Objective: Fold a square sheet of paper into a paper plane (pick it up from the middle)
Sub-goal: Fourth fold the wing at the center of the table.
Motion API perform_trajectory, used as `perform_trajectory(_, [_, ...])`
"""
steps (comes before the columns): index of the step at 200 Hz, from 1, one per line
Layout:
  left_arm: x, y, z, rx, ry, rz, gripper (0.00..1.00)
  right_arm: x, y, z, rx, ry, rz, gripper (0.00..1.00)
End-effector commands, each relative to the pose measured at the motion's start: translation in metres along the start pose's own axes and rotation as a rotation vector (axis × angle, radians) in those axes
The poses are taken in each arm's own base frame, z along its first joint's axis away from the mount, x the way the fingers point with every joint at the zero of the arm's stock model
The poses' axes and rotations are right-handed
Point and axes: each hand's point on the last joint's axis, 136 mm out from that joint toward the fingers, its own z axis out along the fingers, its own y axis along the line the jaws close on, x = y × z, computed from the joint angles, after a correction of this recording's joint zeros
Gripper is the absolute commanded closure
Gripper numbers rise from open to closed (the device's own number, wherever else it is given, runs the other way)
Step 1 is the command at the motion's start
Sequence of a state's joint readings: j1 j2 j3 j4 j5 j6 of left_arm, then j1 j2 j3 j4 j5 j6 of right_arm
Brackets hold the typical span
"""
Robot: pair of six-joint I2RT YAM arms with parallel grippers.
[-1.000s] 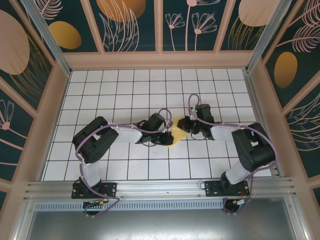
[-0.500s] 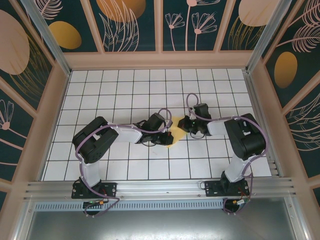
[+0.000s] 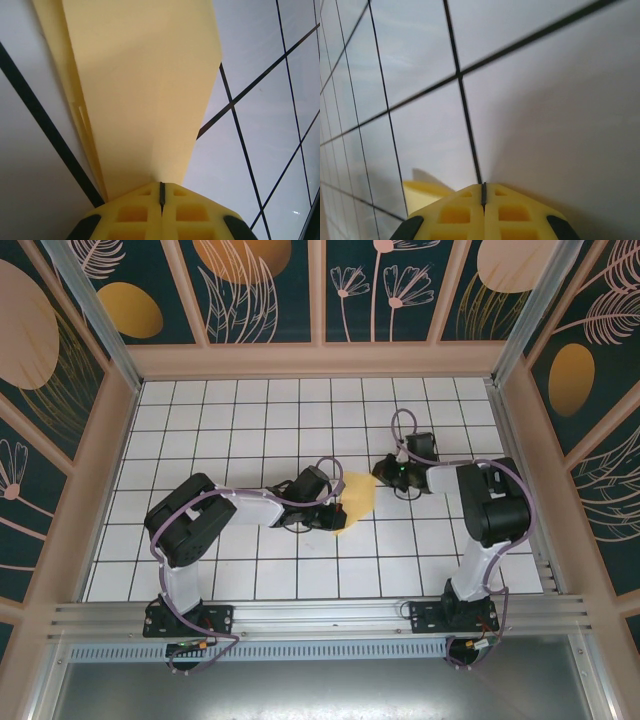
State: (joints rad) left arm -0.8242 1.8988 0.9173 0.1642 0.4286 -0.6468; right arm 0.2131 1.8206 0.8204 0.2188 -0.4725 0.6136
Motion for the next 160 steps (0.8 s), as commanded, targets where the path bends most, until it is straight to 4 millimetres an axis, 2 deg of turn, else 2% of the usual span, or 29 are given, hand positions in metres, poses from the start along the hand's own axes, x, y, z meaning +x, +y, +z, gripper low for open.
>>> perform_trajectory(1, [0.064,0.07,-0.001,-0.242,0.184,-0.098,1.0,-0.022,-0.003,-0.012,0.053,-0.067,-0.03,1.0])
perform_trajectory(14, [0.065,0.071,-0.001,-0.244,0.186,-0.1,1.0,-0.023,0.003,-0.019,0.028,-0.073,-0.038,1.0])
perform_trajectory(51, [0.064,0.071,-0.001,-0.245,0.183,-0.098,1.0,-0.01,0.042,-0.043,-0.106,-0.095,-0.082,1.0])
perform_trajectory(70, [0.063,0.07,-0.001,-0.244,0.182,-0.096,1.0,0.011,0.061,-0.046,-0.165,-0.062,-0.118,1.0])
perform_trajectory(95, [0.063,0.07,0.0,-0.243,0.184,-0.097,1.0,0.049,0.072,-0.03,-0.183,0.043,-0.144,1.0])
perform_trajectory(109, [0.063,0.07,0.0,-0.243,0.185,-0.095,1.0,0.067,0.072,-0.022,-0.187,0.078,-0.143,1.0])
perform_trajectory(122, [0.062,0.069,0.0,-0.24,0.181,-0.096,1.0,0.079,0.062,-0.014,-0.162,0.107,-0.13,1.0])
perform_trajectory(160, [0.059,0.064,-0.001,-0.226,0.175,-0.091,1.0,0.093,0.028,0.005,-0.087,0.155,-0.1,1.0])
